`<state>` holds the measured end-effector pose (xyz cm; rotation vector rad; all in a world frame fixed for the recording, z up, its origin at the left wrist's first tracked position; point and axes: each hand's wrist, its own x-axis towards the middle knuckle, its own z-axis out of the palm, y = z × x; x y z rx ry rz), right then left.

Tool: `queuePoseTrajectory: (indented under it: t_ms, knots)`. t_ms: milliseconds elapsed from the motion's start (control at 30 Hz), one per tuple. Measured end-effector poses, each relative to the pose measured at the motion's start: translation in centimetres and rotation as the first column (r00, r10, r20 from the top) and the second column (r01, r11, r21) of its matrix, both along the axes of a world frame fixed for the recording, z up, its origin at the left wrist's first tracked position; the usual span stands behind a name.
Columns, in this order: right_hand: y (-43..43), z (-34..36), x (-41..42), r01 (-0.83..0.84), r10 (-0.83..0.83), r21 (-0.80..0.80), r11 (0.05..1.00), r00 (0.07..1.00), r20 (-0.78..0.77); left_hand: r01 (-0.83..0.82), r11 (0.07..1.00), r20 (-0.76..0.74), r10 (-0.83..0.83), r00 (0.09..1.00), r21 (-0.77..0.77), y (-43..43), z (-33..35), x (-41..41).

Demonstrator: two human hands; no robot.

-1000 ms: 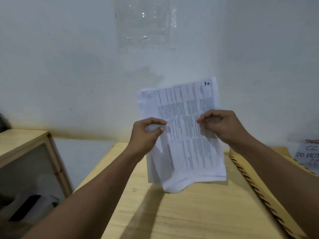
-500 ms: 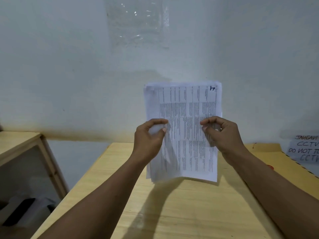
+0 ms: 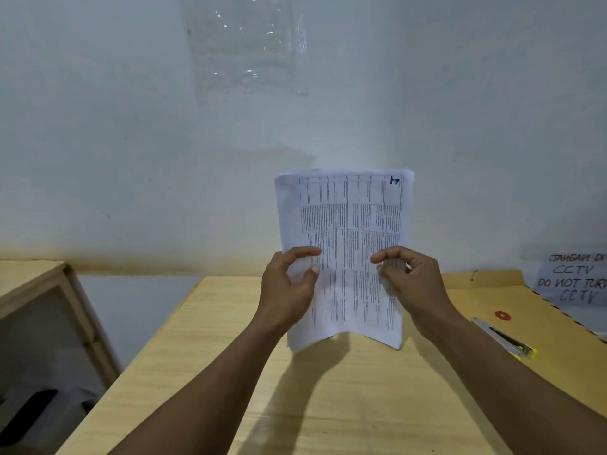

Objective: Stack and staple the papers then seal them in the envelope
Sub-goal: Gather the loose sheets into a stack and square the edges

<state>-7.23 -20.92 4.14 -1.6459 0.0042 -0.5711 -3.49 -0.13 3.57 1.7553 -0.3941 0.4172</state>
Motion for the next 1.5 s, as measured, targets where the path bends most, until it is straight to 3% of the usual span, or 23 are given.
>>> queuePoseTrajectory:
  t_ms: [200,467,667,800,1067,1233,1500]
  knots:
    - [-0.2,-0.7,0.1,0.025,-0.025,-0.025,0.999,0.999,-0.026,0.044,0.999,-0.066,-0.042,0.997,0.026,-0.1,-0.5,0.3]
    - [-0.3,-1.4,0.1,0.071,-0.082,-0.241,0.968,0.996,-0.034,-0.097,0.99,0.093,0.088,0.992,0.098,-0.6,-1.8,0.5]
    - [-2.0,-1.0,-0.8,0.099,-0.099,-0.362,0.927,0.995,0.019,0.014,0.987,-0.033,-0.009,0.999,0.159,-0.8,-1.5,0.6]
    - [-1.0,-1.4,-1.3,0.143,-0.12,-0.351,0.926,0.989,0.085,-0.069,0.991,0.101,0.058,0.993,0.113,-0.9,-1.9,0.0]
    - [0.1,-1.6,-1.8,0.166,-0.148,-0.38,0.91,0.986,0.076,-0.117,0.989,0.134,0.105,0.985,0.092,-1.6,-3.3,-0.7]
    - [-1.6,-0.5,-1.5,0.073,-0.072,-0.381,0.922,0.997,0.019,-0.053,0.997,0.08,0.049,0.996,0.049,-1.2,-2.0,-0.9]
    - [-4.8,-0.9,-3.8,-0.221,0.103,-0.325,0.919,0.934,-0.343,0.082,0.993,-0.123,-0.092,0.988,-0.089,-0.7,0.2,0.7]
